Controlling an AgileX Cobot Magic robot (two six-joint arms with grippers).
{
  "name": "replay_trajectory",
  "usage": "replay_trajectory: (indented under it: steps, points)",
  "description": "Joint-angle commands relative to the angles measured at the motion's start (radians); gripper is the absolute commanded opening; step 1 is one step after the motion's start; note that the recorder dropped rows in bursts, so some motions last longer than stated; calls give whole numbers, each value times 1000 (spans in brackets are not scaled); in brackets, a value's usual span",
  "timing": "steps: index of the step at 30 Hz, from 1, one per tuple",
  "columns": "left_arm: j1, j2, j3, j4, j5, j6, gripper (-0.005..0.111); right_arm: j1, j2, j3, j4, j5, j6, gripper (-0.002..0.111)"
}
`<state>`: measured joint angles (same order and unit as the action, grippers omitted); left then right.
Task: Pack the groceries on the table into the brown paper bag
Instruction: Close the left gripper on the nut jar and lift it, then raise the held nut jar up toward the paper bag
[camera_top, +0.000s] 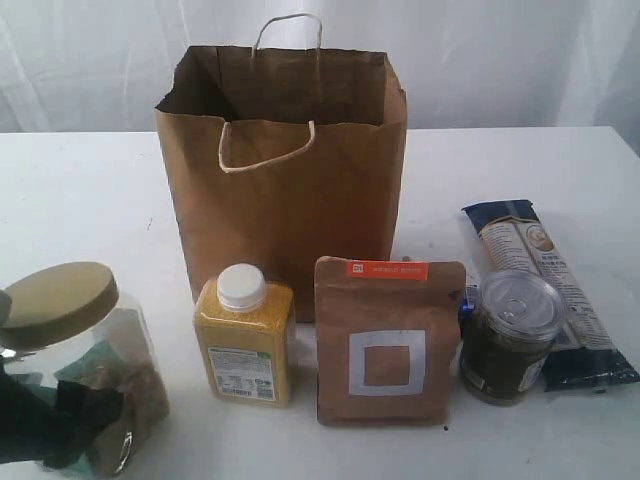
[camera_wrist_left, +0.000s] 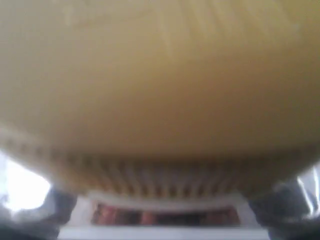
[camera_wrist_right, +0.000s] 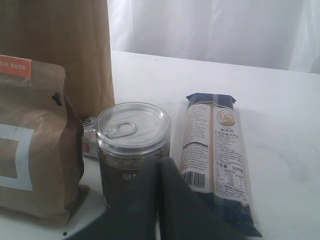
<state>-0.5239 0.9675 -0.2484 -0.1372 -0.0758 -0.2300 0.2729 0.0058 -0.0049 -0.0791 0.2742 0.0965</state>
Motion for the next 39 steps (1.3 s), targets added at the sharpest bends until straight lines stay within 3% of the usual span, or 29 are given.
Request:
replay_trajectory:
  steps: [1,8,16,28,33,39]
  points:
    - [1,-70,-66,21,114,-17,0,-4,-6,5,0,-12,5,0]
    - [1,-106,-157,62,345,-17,0,-4,-6,5,0,-10,5,0]
    - [1,-106,-163,73,575,-43,0,-4,-6,5,0,-10,5,0]
    - [1,-99,-239,64,759,-23,0,-4,-6,5,0,-12,5,0]
    - [1,-52,-241,-35,800,27,0,-4,-6,5,0,-10,5,0]
    - [1,11,-273,-70,825,115,21,-4,-6,5,0,-10,5,0]
